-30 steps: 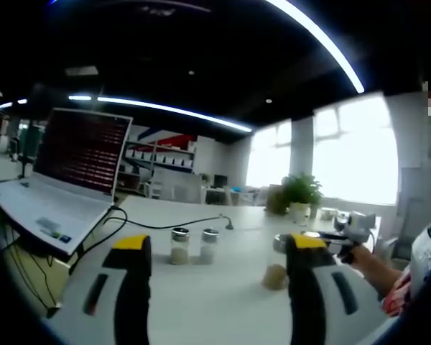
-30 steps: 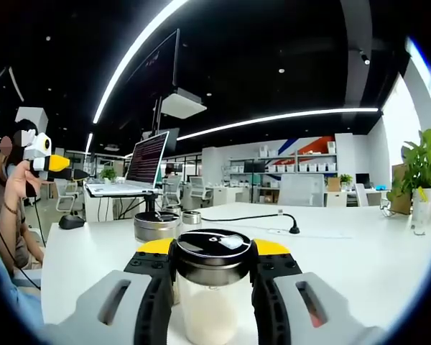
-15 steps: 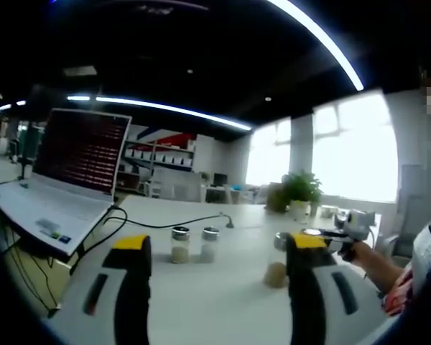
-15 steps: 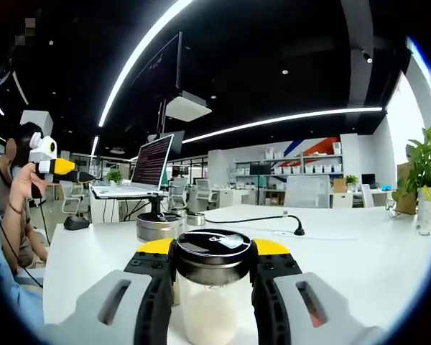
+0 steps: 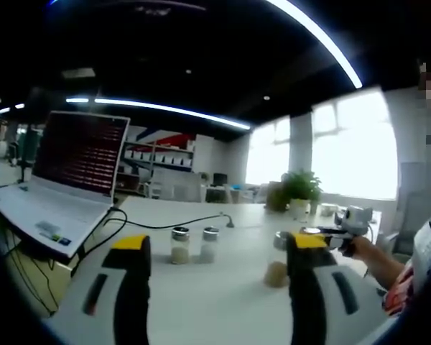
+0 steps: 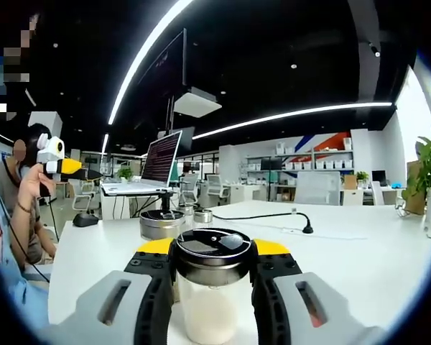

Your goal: Rotate the seasoning bottle until the label or dispensing opening points toward the visible target arrow and the bottle remains upright within the marked orientation range

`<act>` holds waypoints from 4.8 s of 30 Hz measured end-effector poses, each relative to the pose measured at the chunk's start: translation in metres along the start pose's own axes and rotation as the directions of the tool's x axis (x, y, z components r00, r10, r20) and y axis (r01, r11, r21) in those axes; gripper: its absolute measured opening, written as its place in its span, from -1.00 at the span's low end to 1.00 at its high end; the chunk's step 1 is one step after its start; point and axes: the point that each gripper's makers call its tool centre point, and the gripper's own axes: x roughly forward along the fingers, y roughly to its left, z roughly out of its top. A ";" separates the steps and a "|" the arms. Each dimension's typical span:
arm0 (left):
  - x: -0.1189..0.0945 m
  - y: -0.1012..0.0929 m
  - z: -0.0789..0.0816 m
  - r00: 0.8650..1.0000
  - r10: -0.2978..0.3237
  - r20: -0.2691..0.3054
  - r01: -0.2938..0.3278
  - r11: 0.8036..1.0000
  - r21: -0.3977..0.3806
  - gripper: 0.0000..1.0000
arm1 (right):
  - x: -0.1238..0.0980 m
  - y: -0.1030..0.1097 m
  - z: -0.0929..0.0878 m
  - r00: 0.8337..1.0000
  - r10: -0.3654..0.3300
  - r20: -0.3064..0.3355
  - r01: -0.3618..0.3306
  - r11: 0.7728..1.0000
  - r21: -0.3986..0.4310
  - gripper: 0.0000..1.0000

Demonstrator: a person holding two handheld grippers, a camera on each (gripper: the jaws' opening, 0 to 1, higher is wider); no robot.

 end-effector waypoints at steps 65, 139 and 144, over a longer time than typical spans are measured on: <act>0.001 -0.005 -0.003 1.000 -0.010 -0.013 0.010 1.000 0.015 0.63 | -0.008 0.005 -0.001 0.979 0.125 -0.164 -0.144 0.983 -0.111 -0.04; 0.005 -0.006 -0.010 0.999 -0.030 -0.029 0.030 1.000 -0.005 0.60 | 0.001 -0.011 -0.002 0.959 -0.283 0.014 0.283 0.959 0.018 -0.21; 0.006 -0.005 -0.011 0.999 -0.026 -0.031 0.025 1.000 -0.010 0.60 | 0.001 -0.011 -0.002 0.961 -0.278 0.018 0.277 0.961 0.013 -0.21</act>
